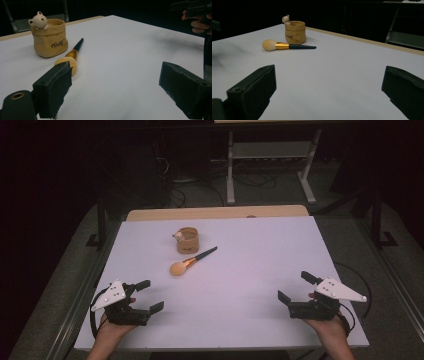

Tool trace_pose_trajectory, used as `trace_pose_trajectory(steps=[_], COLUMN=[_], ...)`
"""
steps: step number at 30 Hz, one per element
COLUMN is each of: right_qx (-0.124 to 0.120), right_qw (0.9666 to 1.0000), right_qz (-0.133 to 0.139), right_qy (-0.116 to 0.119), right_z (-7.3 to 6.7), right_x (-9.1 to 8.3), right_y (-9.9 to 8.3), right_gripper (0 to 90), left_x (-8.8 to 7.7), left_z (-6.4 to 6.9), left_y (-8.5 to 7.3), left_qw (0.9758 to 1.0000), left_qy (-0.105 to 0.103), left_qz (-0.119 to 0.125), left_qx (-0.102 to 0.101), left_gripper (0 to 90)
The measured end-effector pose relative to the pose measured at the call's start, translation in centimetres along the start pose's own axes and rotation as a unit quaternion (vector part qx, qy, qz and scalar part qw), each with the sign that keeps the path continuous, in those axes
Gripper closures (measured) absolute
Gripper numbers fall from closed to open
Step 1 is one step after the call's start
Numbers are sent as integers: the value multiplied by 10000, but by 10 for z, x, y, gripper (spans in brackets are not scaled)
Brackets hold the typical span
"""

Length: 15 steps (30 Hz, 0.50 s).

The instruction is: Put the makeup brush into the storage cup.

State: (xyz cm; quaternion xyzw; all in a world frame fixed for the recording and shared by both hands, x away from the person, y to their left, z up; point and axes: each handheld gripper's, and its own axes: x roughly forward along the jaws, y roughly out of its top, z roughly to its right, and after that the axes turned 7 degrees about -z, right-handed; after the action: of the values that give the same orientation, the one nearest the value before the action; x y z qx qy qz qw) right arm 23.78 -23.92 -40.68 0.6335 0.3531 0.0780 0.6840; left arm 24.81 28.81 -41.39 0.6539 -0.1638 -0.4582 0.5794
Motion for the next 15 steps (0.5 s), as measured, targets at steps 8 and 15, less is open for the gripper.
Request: trace_pose_trajectory(steps=[8, 15], right_qx=[23, 64], right_qw=[10000, 10000], right_qz=[28, 36], right_qy=[26, 42], right_z=[0, 2], right_x=[-1, -1], right_y=[0, -1], right_gripper=[0, 0], left_x=[2, 5], left_z=[-2, -4], left_y=[3, 8], left_qw=[10000, 10000], left_qy=[-17, -29], left_qz=[-20, -22], left_qx=[16, 52], left_gripper=[105, 105])
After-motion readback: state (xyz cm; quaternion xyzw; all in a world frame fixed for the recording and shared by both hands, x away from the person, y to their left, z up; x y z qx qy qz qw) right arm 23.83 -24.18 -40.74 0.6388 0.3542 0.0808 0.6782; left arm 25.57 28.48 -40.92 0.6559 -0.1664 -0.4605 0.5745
